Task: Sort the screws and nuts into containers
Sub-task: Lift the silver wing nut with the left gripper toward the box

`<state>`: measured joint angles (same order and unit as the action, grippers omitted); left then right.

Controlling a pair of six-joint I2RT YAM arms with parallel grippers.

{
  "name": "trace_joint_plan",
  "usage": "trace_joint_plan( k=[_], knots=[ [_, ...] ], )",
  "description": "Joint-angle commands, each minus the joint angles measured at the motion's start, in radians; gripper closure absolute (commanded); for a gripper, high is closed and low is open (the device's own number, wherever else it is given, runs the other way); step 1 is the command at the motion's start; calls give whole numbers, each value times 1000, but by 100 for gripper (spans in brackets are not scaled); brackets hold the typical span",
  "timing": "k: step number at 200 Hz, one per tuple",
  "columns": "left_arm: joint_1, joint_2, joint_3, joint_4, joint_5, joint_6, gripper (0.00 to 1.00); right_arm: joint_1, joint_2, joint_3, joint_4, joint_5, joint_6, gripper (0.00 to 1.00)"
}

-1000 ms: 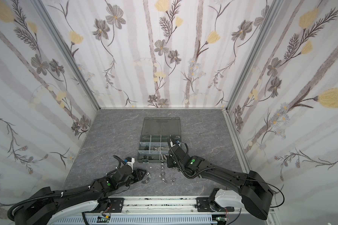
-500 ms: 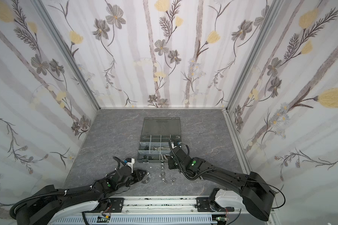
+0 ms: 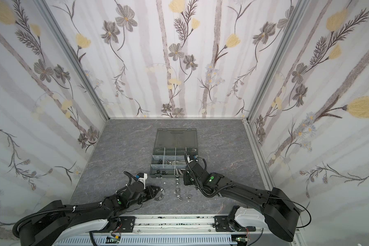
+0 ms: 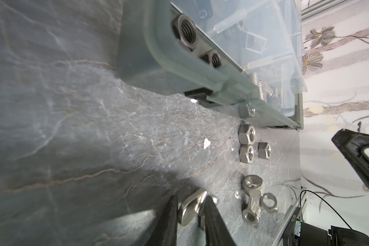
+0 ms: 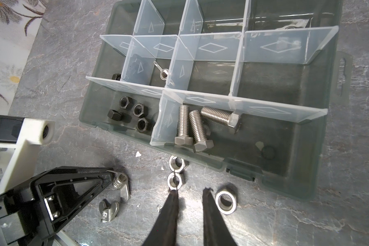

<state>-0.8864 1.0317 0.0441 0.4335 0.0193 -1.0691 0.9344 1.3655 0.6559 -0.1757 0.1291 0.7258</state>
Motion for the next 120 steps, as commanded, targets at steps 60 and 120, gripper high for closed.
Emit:
trace_joint_plan(
  k=[60, 120],
  knots=[
    [1, 25, 24, -7, 13, 3, 79, 0, 0, 0, 33, -3, 17, 77],
    [1, 7, 34, -7, -1, -3, 84, 0, -5, -5, 33, -3, 18, 77]
  ],
)
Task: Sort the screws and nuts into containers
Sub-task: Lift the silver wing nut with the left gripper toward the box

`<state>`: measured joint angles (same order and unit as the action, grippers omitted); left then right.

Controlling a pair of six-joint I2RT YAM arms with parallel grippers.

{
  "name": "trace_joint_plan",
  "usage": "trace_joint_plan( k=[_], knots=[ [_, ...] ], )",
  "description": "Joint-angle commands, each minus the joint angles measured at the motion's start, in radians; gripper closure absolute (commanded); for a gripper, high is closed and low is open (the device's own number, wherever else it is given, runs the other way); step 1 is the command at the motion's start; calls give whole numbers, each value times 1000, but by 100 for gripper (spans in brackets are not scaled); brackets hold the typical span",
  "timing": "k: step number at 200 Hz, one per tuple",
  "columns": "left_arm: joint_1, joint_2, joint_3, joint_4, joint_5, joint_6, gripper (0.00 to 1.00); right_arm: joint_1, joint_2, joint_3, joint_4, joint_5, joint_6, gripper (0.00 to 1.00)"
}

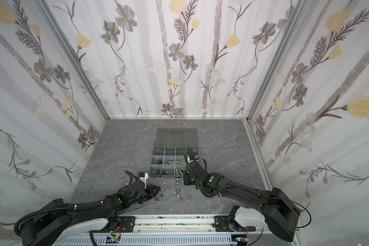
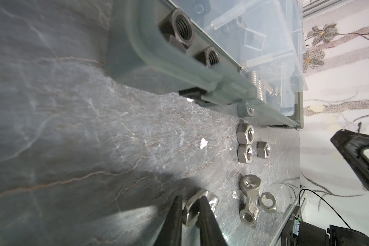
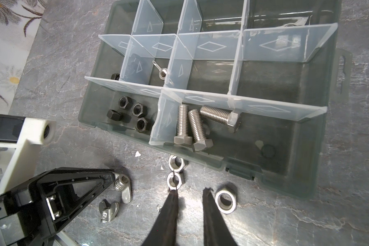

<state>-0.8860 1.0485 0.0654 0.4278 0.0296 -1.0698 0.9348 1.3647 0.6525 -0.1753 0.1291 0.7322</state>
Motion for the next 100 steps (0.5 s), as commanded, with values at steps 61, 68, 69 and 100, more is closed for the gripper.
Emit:
trace_joint_plan(
  k=[61, 68, 69, 100],
  knots=[
    [1, -12, 31, -1, -8, 2, 91, 1, -15, -21, 40, -2, 21, 77],
    [1, -10, 32, -1, -9, 4, 92, 1, -15, -22, 39, -2, 21, 77],
    [1, -9, 32, -1, -10, 4, 92, 1, -15, -21, 40, -2, 21, 77],
    [1, -1, 52, -1, -2, 13, 97, 1, -18, -21, 33, 0, 22, 77]
  ],
)
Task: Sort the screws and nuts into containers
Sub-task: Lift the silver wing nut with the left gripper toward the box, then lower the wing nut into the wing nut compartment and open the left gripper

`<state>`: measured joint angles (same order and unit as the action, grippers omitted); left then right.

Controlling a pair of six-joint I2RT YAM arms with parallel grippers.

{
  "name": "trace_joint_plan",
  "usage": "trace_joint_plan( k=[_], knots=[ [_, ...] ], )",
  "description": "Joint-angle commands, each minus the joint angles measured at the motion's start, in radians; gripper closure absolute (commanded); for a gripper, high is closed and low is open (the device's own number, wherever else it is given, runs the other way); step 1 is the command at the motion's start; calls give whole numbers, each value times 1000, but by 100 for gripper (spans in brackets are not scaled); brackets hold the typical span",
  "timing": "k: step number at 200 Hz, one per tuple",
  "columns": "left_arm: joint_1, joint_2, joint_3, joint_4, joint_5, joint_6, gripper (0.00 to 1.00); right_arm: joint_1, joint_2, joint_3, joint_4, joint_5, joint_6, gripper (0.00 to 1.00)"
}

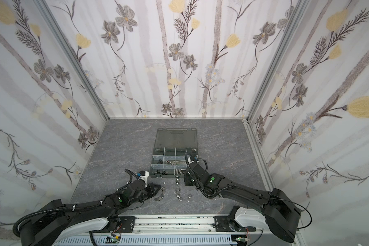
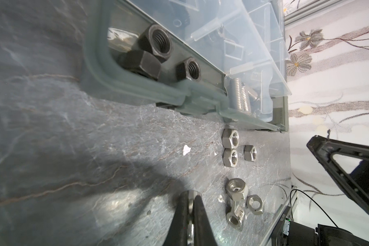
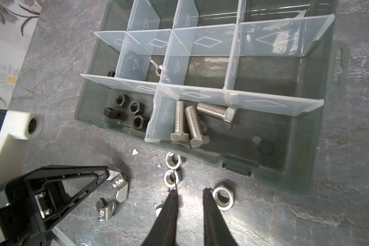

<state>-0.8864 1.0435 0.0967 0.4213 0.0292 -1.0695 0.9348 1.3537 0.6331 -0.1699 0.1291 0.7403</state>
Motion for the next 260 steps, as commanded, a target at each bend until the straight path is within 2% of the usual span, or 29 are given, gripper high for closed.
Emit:
trace_joint_plan(
  k=[1, 16, 55, 91, 152, 177, 237, 260],
  knots=[
    [1, 5, 22, 5, -3, 13, 97, 1, -7, -1, 27, 0, 13, 77],
    [2, 3, 37, 5, 8, 20, 100, 2, -11, -3, 26, 1, 13, 77],
    [1, -15, 92, 4, 12, 33, 100, 1, -19, -7, 20, 6, 13, 76],
    [28, 7, 201, -4, 15, 100, 100, -1, -31, -12, 15, 13, 15, 76],
    [225, 201, 422, -44, 121, 217, 100, -1, -54, -19, 3, 19, 17, 76],
    [275, 287, 476, -52, 142, 242, 100, 0, -64, -29, 2, 23, 22, 76],
    [307, 434, 555, -52, 179, 243, 99, 0, -70, -38, 1, 21, 27, 76],
    [307, 456, 564, -52, 184, 241, 95, 0, -71, -38, -1, 21, 25, 76]
  ],
)
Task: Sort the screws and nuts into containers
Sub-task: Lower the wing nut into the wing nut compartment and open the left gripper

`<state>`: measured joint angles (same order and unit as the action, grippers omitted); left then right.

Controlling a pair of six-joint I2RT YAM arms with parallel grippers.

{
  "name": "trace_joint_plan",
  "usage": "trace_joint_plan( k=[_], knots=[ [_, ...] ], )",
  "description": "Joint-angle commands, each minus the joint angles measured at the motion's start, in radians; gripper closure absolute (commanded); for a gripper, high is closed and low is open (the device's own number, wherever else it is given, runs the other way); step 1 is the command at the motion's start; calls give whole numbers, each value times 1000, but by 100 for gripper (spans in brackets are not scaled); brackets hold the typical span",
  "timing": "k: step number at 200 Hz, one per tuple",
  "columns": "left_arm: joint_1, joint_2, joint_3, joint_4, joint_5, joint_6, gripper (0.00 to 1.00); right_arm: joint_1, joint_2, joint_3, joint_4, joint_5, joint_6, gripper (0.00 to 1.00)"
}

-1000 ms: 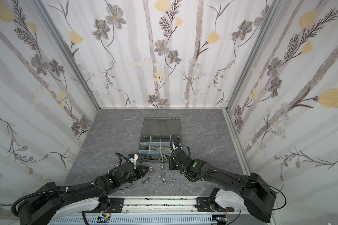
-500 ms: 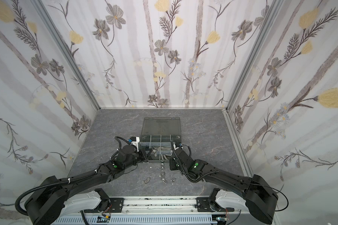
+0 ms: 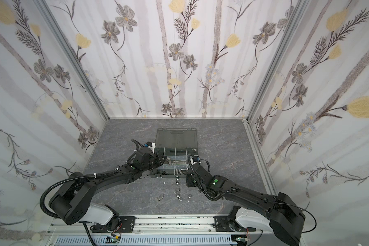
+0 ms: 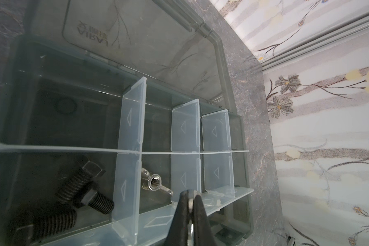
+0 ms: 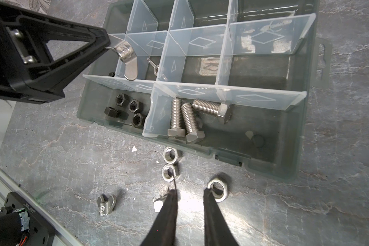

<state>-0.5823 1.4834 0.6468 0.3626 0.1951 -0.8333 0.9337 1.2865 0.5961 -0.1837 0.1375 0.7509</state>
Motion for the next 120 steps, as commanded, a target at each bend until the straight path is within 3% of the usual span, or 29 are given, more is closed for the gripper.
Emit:
trace_joint_plan(
  k=[1, 50, 120],
  knots=[
    [2, 18, 14, 7, 17, 5, 95, 1, -4, -2, 13, 13, 14, 76],
    [3, 15, 3, 7, 10, -3, 73, 1, 0, 2, 11, 10, 9, 75],
    [2, -100, -101, 6, -24, -28, 72, 1, 17, -1, 18, -1, 5, 75]
  ],
)
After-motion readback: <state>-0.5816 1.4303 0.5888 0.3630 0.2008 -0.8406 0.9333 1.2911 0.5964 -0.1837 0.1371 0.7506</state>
